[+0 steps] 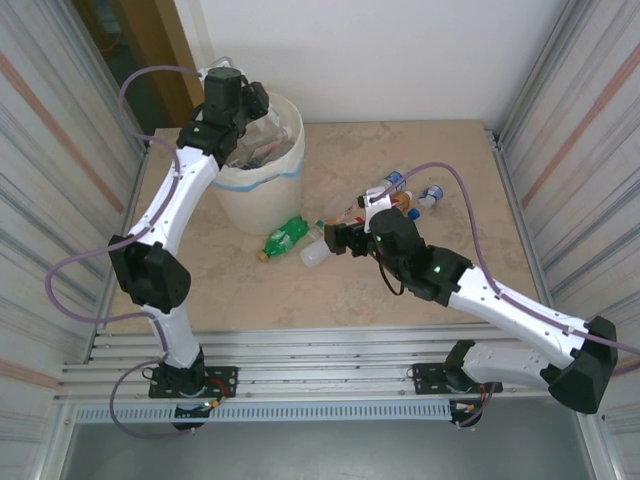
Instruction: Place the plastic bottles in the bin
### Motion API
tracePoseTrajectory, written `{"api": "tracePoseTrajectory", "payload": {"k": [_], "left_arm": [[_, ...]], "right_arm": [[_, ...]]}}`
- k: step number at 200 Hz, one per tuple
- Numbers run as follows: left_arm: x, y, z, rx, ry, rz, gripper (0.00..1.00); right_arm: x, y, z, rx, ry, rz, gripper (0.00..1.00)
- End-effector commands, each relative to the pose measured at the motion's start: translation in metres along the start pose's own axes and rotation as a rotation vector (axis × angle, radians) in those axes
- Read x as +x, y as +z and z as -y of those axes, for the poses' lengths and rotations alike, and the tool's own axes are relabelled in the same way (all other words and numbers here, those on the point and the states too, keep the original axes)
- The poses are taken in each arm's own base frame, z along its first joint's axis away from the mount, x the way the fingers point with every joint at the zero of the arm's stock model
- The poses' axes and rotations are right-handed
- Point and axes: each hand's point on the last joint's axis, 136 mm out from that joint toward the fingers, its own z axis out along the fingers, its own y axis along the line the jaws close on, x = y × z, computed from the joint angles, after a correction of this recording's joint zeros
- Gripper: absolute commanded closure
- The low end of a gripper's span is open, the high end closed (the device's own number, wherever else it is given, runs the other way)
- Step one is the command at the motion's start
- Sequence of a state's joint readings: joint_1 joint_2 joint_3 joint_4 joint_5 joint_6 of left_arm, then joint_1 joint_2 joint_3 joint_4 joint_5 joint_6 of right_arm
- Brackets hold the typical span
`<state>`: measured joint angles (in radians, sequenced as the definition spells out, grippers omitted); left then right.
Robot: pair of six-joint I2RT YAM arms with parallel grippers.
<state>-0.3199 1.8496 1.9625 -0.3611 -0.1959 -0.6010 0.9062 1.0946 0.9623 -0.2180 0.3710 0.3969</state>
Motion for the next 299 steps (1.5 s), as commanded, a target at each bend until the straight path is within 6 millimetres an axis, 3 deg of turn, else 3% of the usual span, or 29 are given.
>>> {"api": "tracePoseTrajectory", "payload": {"k": [1, 22, 52, 126, 180, 201, 240, 266, 299], "left_arm": [[0.001, 0.002, -0.004, -0.001, -0.089, 0.018, 0.58], [0.004, 0.002, -0.007, -0.01, -0.091, 0.012, 0.37], [-0.001, -0.008, -0.012, -0.032, -0.075, 0.031, 0.22], [-0.021, -0.043, -0.024, -0.085, -0.011, 0.106, 0.21], [-0.021, -0.074, -0.001, 0.026, 0.089, 0.079, 0.21], [-0.006, -0.089, 0.015, 0.057, 0.173, 0.04, 0.21], [0.044, -0.122, 0.043, 0.107, 0.346, -0.042, 0.2], [0.091, -0.135, 0.047, 0.123, 0.433, -0.124, 0.17], [0.148, -0.15, 0.038, 0.095, 0.57, -0.206, 0.13]], "right_arm": [[-0.009, -0.007, 0.009, 0.023, 0.043, 0.034, 0.02], [-0.008, -0.007, 0.007, 0.017, 0.043, 0.031, 0.02], [-0.008, -0.006, 0.007, 0.016, 0.044, 0.03, 0.02], [-0.009, -0.006, 0.004, 0.002, 0.044, 0.028, 0.02], [-0.012, -0.007, 0.006, 0.012, 0.044, 0.035, 0.02], [-0.014, -0.007, 0.011, 0.04, 0.043, 0.036, 0.02], [-0.015, -0.006, 0.03, 0.119, 0.077, 0.019, 0.02], [-0.011, -0.004, 0.061, 0.227, 0.157, -0.026, 0.02], [0.001, -0.004, 0.092, 0.307, 0.236, -0.101, 0.02]]}}
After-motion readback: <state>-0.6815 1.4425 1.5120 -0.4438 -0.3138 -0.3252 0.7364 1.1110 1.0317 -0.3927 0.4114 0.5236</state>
